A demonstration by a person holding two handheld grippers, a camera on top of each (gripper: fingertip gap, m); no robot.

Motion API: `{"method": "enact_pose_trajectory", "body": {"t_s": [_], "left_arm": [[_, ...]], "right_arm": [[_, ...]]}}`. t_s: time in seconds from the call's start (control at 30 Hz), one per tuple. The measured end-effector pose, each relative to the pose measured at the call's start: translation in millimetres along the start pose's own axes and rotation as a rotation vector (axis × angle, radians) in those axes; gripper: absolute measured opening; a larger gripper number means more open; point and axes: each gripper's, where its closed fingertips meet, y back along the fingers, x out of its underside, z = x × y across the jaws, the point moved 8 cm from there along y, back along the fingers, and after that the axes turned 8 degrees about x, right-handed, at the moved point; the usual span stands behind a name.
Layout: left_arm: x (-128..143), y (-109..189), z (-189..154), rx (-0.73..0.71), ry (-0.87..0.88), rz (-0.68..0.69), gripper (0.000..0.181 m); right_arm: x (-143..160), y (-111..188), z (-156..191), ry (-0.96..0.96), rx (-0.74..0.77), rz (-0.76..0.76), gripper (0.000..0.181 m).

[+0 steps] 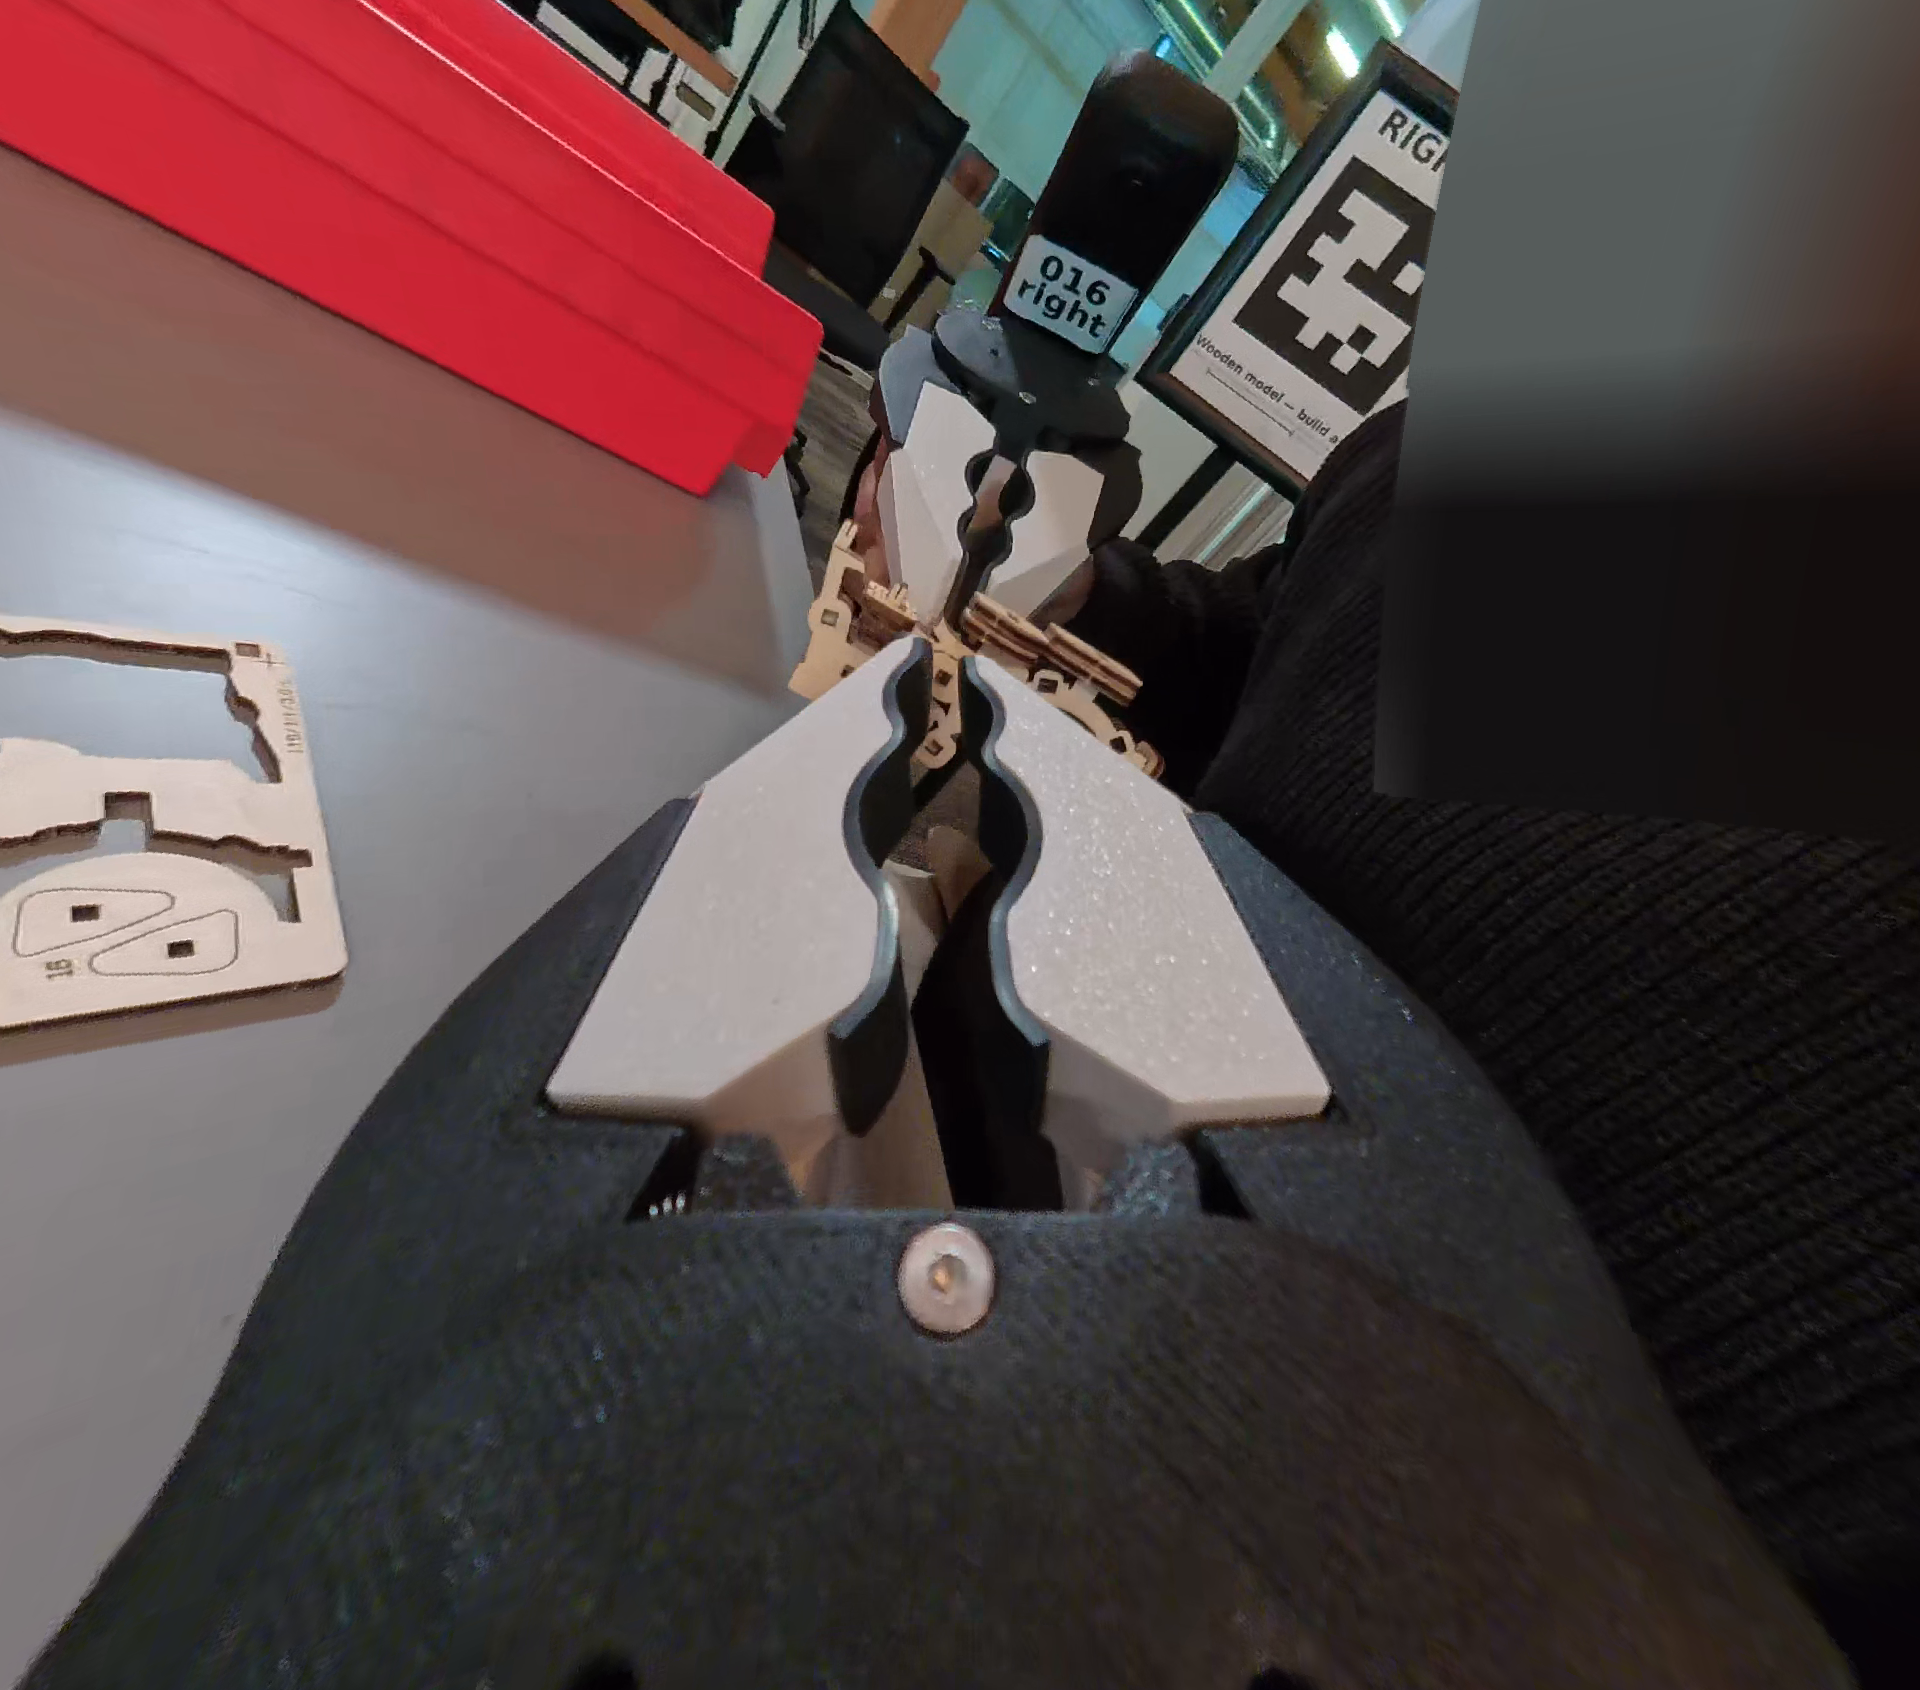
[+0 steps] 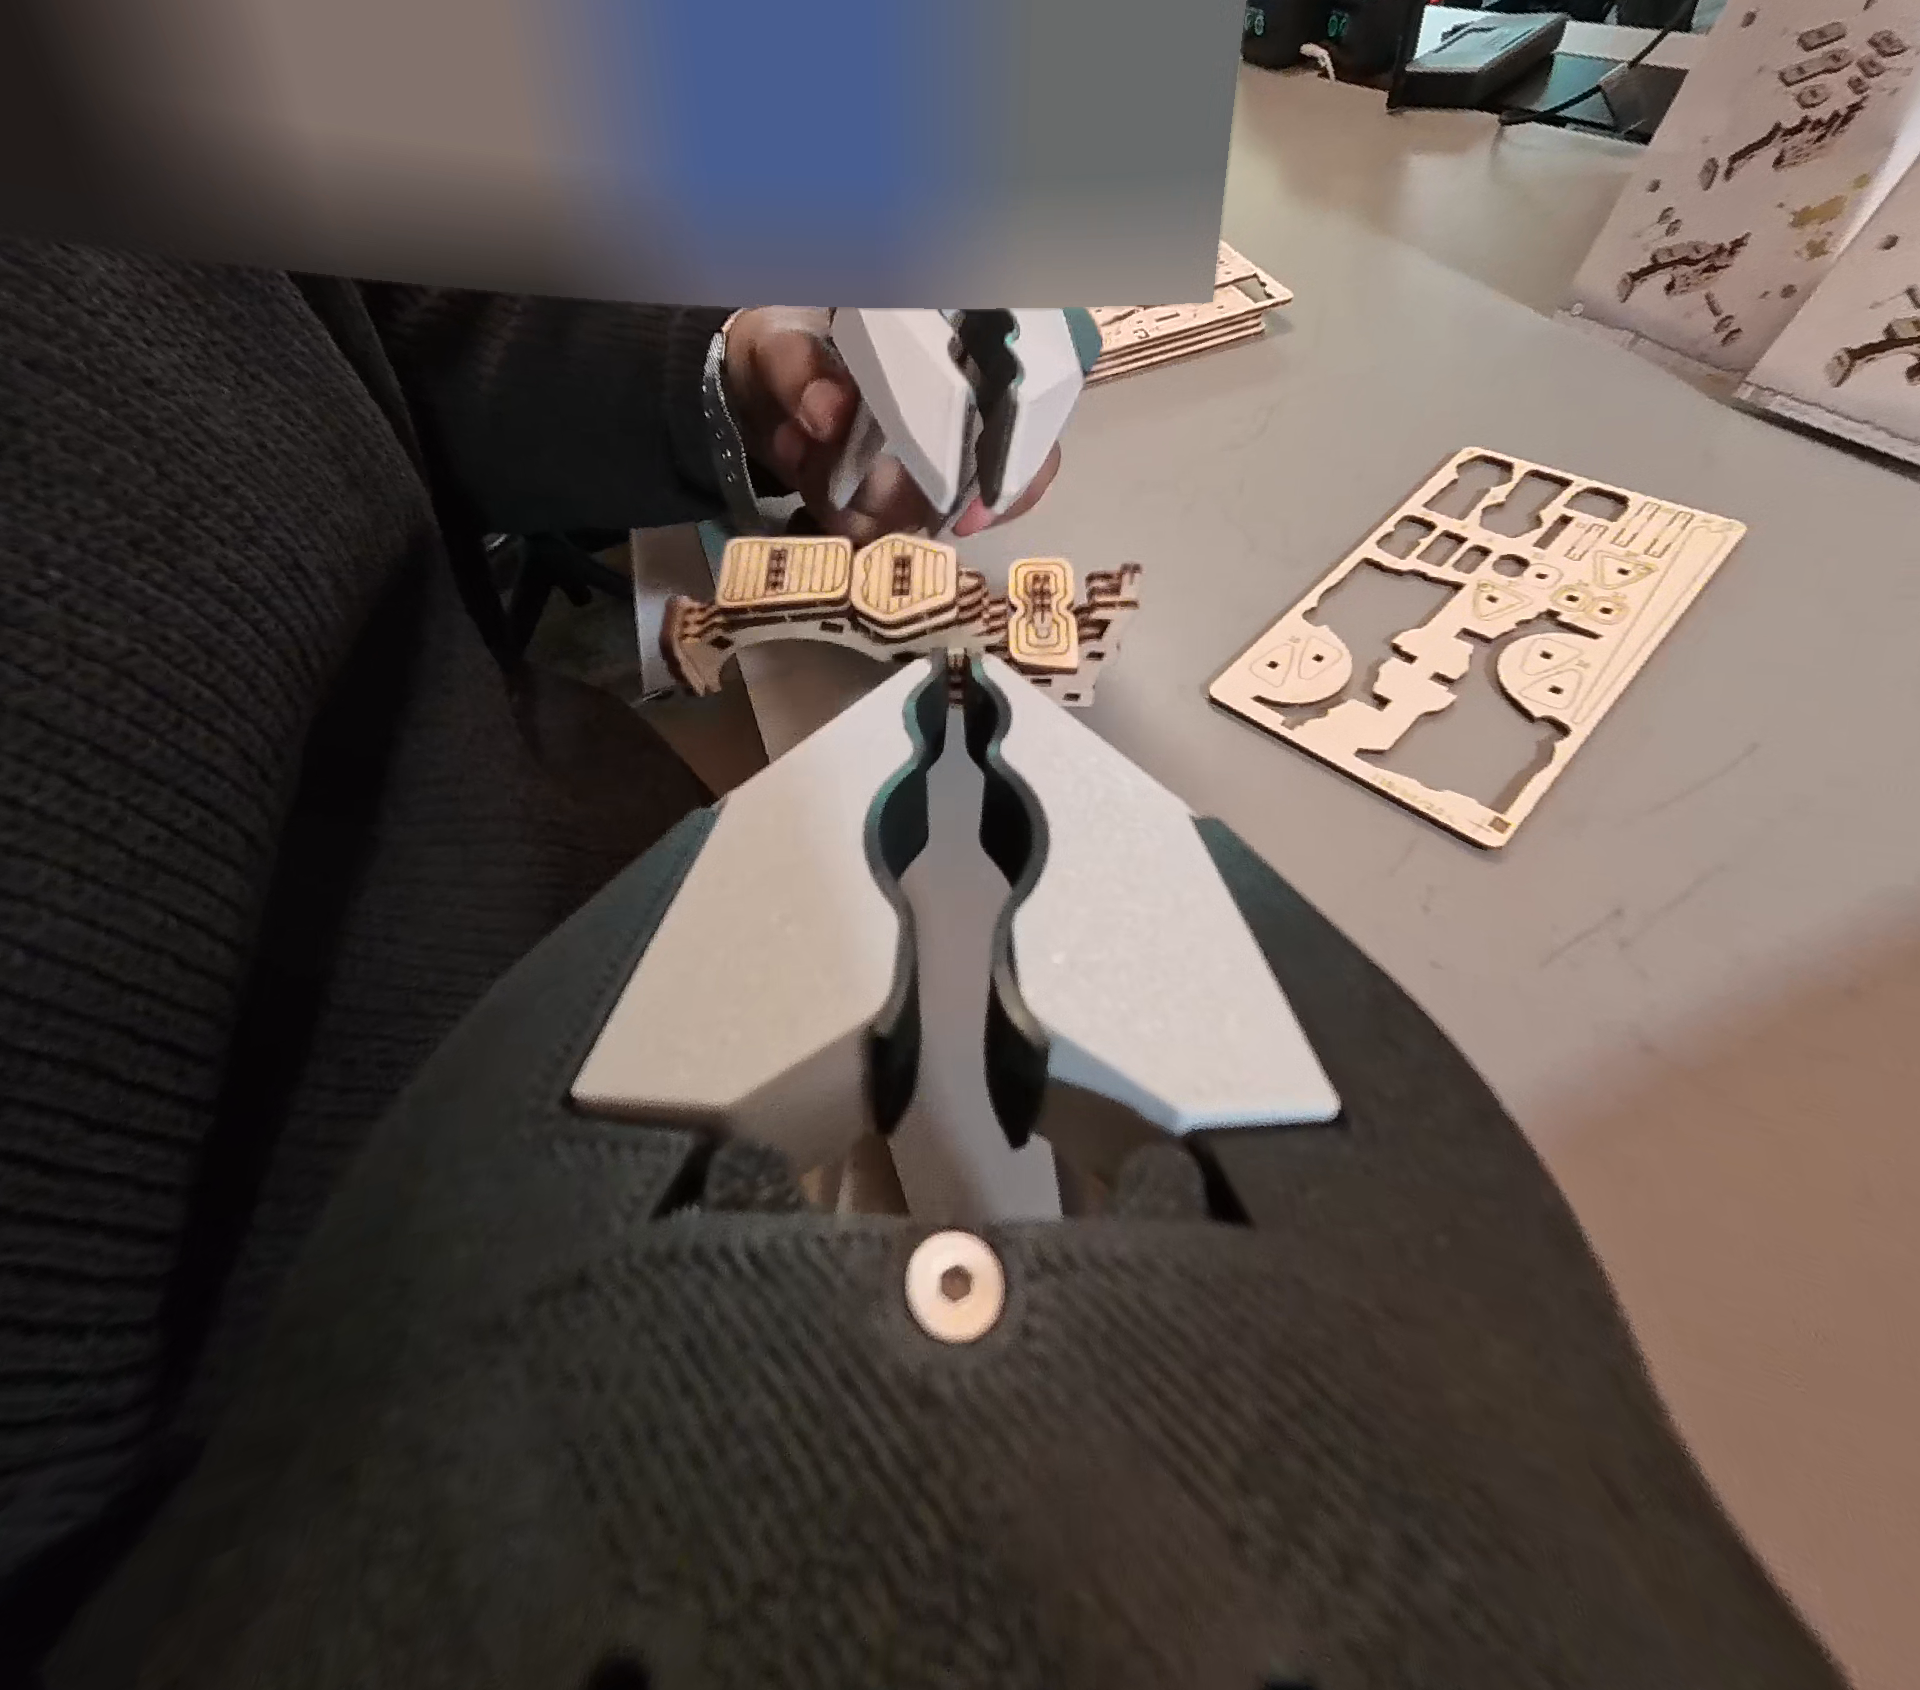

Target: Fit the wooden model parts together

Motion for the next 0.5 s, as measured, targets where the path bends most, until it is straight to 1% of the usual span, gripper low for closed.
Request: {"method": "enact_pose_trajectory", "body": {"t_s": [0.1, 0.17, 0.23, 0.37, 0.5], "left_arm": [[6, -9, 0, 0.009, 0.007, 0.032, 0.002], [8, -12, 0, 0.017, 0.014, 0.025, 0.000], [6, -10, 0, 0.012, 0.013, 0.039, 0.000], [1, -2, -1, -0.001, -0.004, 0.016, 0.002], [6, -6, 0, 0.006, 0.004, 0.039, 0.004]], "right_arm": [[-1, -2, 2, -0.006, -0.016, -0.001, 0.001], [2, -4, 3, 0.016, -0.003, 0.028, 0.001], [1, -4, 3, 0.015, -0.004, 0.021, 0.001], [2, -2, 1, 0.010, 0.003, 0.020, 0.001], [0, -2, 2, 0.010, -0.002, 0.016, 0.001]]}}
